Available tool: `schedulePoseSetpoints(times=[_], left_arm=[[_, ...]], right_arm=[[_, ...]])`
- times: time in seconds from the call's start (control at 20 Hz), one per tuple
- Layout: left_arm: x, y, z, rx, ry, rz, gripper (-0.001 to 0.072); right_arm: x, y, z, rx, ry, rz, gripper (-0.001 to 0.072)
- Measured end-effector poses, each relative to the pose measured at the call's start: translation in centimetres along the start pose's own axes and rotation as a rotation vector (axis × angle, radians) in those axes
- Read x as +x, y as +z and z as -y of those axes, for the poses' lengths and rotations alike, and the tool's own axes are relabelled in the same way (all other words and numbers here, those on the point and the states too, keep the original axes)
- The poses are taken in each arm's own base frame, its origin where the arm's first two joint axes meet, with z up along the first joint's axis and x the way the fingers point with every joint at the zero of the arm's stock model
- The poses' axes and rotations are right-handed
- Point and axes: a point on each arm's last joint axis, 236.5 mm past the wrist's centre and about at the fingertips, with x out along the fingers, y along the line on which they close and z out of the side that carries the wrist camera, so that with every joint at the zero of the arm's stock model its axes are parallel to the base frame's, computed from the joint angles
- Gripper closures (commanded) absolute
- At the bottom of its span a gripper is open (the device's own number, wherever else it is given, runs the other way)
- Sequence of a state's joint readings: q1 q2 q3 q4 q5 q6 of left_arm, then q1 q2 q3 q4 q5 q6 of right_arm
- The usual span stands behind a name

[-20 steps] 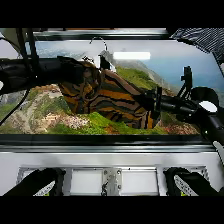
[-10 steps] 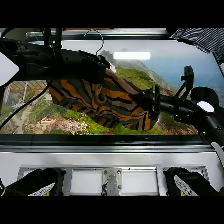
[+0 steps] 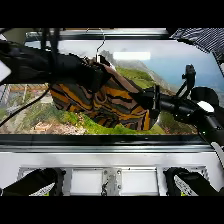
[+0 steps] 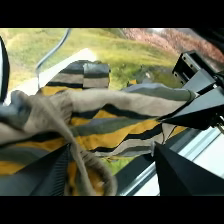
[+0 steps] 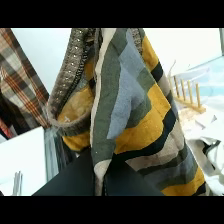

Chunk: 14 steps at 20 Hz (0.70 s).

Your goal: Fold the clothes and pants, and hang the long-sleeved shirts on hangers.

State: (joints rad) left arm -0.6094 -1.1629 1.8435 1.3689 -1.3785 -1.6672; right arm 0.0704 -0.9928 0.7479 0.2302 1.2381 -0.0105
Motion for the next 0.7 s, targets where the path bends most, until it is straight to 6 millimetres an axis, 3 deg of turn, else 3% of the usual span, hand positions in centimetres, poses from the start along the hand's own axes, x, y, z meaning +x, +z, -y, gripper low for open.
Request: schedulePoseSetpoints(times=[0.15, 0.2, 0.3, 0.35, 0.5, 0.7], left_arm=[[-3.0, 1.4, -1.0, -0.034, 0.024, 0.089, 0.0183], [-4.0, 1.7, -1.5, -0.044, 0.036, 0.116, 0.0376], [-6.1, 1.8, -2.7, -0.076, 0.067, 0.163, 0.0613], [-6.8, 1.5, -3.3, -0.091, 0.083, 0.173, 0.0696], [-7.7, -0.4, -5.3, -0.137, 0.132, 0.175, 0.0697], [-6.3, -3.3, -7.3, -0.186, 0.168, 0.157, 0.0697]], right_arm=[[0.0, 0.5, 0.0, 0.015, -0.001, 0.023, 0.0707], [0.0, 0.7, 0.1, 0.015, -0.003, 0.028, 0.0707], [-0.1, 1.4, 0.5, 0.006, -0.028, 0.041, 0.0707], [-0.3, 2.0, 0.8, -0.006, -0.052, 0.05, 0.0708], [-1.6, 5.2, 1.9, -0.076, -0.139, 0.096, 0.0708], [-5.4, 10.6, 3.9, -0.186, -0.311, 0.15, 0.0707]])
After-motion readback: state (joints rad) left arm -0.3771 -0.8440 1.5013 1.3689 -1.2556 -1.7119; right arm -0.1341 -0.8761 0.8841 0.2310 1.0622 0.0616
